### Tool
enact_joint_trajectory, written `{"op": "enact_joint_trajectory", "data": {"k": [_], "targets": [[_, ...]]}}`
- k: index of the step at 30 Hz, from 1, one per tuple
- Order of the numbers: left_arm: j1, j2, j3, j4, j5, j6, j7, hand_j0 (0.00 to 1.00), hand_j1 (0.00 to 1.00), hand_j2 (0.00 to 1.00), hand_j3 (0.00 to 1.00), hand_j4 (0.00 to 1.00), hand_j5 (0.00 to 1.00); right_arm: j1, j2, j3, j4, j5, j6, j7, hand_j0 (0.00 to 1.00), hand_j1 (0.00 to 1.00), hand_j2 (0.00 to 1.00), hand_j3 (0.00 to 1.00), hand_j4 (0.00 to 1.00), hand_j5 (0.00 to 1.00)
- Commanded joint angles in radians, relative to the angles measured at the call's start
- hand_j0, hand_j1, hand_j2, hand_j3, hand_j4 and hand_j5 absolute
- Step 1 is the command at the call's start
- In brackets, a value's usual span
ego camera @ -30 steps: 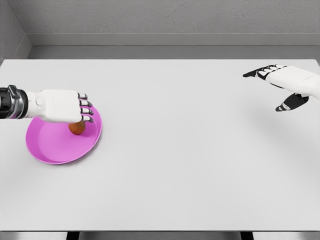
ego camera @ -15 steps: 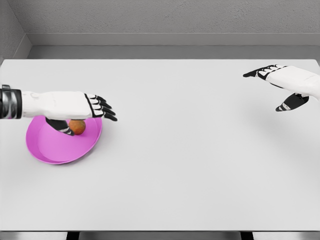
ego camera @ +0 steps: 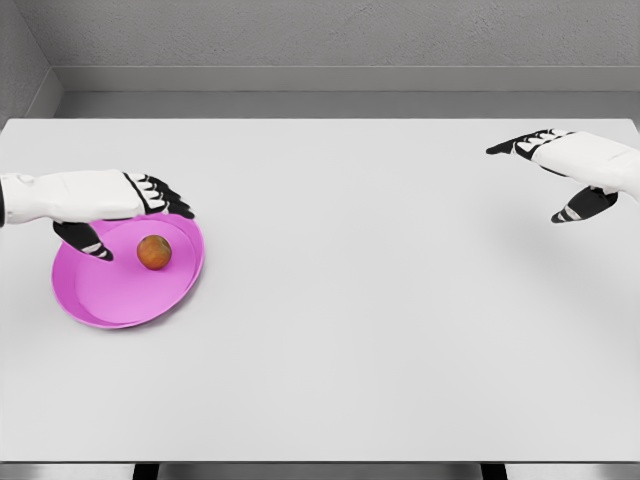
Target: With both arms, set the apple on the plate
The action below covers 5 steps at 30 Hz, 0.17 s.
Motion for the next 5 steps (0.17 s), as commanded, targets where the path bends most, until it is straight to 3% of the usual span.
{"op": "enact_joint_trajectory", "data": {"k": [1, 5], "targets": [[0.0, 0.001, 0.001, 0.003, 0.006, 0.002, 0.001, 1.0, 1.0, 1.0, 1.0, 1.0, 1.0, 0.0, -0.002, 0.0, 0.001, -0.002, 0.001, 0.0, 1.0, 1.0, 1.0, 1.0, 1.0, 1.0], [0.006, 0.001, 0.008, 0.003, 0.006, 0.002, -0.004, 1.0, 1.0, 1.0, 1.0, 1.0, 1.0, 0.0, -0.002, 0.0, 0.001, -0.002, 0.001, 0.0, 1.0, 1.0, 1.0, 1.0, 1.0, 1.0]]}}
